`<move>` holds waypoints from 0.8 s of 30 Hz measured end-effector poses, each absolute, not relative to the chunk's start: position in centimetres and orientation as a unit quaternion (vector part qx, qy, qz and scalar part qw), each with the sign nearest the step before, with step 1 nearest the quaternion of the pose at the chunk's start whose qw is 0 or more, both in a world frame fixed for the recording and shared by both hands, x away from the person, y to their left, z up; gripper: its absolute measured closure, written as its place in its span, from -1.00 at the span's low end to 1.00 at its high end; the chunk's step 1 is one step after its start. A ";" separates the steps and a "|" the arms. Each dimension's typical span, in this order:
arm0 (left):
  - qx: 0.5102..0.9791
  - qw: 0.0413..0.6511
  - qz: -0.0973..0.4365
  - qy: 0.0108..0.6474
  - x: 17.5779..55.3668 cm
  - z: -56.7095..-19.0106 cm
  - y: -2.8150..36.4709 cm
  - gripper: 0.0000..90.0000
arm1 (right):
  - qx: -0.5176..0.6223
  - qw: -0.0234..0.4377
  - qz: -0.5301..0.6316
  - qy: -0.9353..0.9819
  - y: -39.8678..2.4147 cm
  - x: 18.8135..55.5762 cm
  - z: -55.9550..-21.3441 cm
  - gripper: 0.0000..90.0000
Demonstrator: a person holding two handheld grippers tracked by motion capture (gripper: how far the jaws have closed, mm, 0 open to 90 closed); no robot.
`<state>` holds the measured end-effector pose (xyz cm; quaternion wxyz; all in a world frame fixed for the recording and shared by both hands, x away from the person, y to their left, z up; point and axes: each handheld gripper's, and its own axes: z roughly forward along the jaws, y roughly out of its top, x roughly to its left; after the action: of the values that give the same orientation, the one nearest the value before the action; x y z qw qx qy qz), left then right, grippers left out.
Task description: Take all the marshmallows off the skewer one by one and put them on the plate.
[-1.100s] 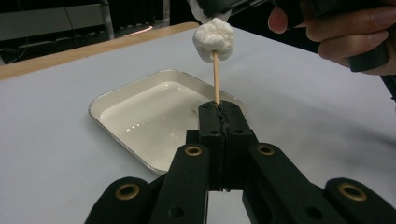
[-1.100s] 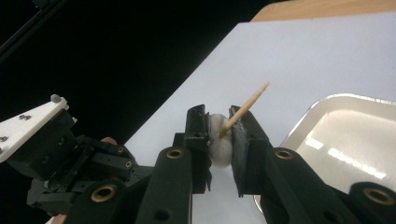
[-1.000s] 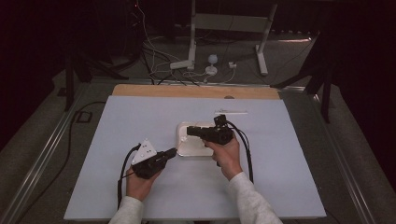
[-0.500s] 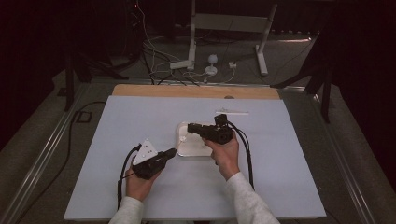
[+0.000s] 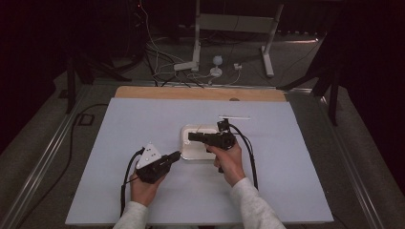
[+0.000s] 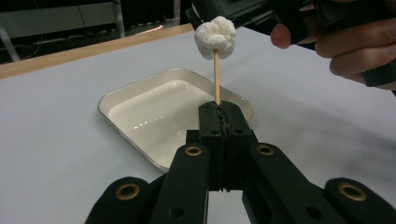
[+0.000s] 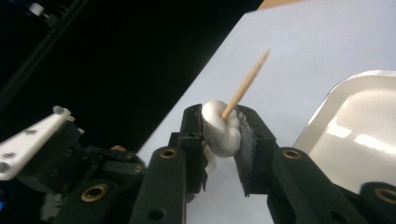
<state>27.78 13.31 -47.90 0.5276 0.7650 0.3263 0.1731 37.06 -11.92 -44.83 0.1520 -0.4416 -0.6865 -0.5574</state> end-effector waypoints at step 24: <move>0.777 0.500 0.177 0.339 27.4 -48.3 14.7 1.00 | -0.502 0.007 -0.596 -0.627 -16.3 37.6 -42.0 0.83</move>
<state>27.40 14.73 -48.29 0.4998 0.7772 0.3387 0.1772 37.64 -16.33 -41.97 0.0066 -0.5023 -0.6268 -0.5956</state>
